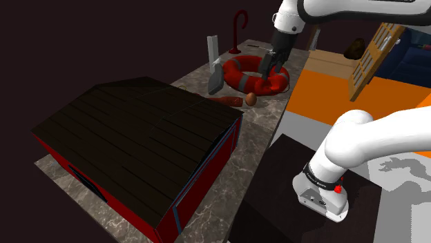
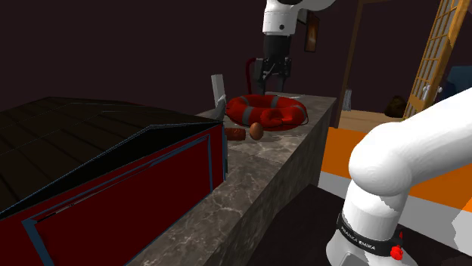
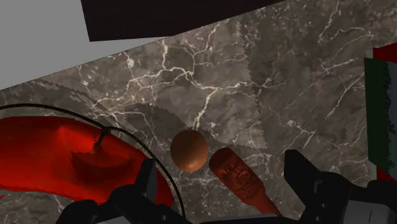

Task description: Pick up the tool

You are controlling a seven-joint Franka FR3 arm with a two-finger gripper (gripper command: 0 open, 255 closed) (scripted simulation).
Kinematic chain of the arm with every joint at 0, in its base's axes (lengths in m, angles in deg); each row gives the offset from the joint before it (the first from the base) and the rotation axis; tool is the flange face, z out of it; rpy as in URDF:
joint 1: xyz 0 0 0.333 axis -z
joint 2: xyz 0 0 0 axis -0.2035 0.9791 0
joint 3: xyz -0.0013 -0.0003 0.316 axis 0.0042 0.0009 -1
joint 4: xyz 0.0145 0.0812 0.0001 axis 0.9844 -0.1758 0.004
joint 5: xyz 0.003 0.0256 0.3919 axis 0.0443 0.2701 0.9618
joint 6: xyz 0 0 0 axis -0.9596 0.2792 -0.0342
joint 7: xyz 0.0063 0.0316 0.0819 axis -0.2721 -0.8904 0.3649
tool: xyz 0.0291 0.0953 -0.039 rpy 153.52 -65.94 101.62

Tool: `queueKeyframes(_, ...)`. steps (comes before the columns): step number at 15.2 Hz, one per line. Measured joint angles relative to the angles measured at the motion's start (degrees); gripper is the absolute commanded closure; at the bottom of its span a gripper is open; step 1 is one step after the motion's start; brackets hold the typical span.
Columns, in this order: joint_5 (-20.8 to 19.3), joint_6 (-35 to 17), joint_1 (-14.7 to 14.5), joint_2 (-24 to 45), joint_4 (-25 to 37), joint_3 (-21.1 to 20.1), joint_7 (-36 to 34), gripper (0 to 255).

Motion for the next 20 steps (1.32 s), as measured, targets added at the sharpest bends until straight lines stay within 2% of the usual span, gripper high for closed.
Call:
queueKeyframes(2,-0.03,-0.55,-0.30,1.29,0.39,0.00,0.51,0)
queueKeyframes(7,-0.46,-3.82,-2.89,13.04,5.11,0.07,5.66,0)
queueKeyframes(15,-1.51,-6.77,-6.28,34.11,16.73,-0.45,15.30,0)
queueKeyframes(20,-2.49,-6.07,-8.04,45.72,25.12,-1.88,20.28,0)
